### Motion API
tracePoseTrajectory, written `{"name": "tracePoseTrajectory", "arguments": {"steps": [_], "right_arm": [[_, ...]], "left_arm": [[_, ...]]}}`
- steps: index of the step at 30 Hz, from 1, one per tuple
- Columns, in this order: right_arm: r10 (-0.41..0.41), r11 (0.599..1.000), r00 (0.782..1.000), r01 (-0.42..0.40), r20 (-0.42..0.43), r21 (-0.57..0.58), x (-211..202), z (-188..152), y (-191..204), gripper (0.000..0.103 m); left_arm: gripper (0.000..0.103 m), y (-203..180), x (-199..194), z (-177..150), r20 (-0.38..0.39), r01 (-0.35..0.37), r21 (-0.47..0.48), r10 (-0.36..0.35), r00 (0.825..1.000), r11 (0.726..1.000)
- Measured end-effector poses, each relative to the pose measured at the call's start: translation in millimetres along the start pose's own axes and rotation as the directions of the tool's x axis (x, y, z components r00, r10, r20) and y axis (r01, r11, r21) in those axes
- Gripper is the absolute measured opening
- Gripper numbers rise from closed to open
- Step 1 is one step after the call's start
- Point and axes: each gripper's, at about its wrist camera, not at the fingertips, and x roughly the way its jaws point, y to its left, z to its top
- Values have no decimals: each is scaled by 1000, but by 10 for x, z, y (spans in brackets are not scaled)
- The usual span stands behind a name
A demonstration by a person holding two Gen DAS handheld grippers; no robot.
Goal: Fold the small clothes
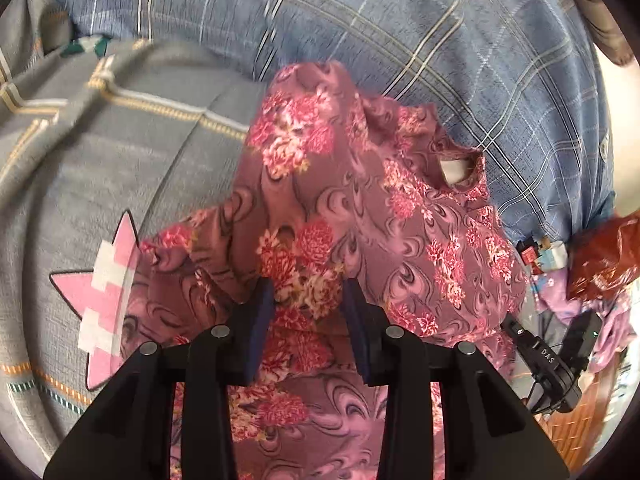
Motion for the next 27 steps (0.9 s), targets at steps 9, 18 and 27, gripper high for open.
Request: {"name": "tracePoseTrajectory", "arguments": {"steps": [9, 18, 27], "right_arm": [[88, 995, 992, -91, 92, 33, -1008, -435, -132, 34], [4, 996, 999, -9, 53, 90, -1806, -1457, -653, 39], [-11, 983, 1000, 8, 19, 184, -1828, -1889, -936, 39]], "left_arm": [[49, 260, -716, -341, -101, 3, 89, 6, 995, 996], [53, 657, -1040, -1237, -248, 23, 140, 12, 969, 990], [62, 934, -1038, -1704, -306, 66, 51, -47, 951, 997]]}}
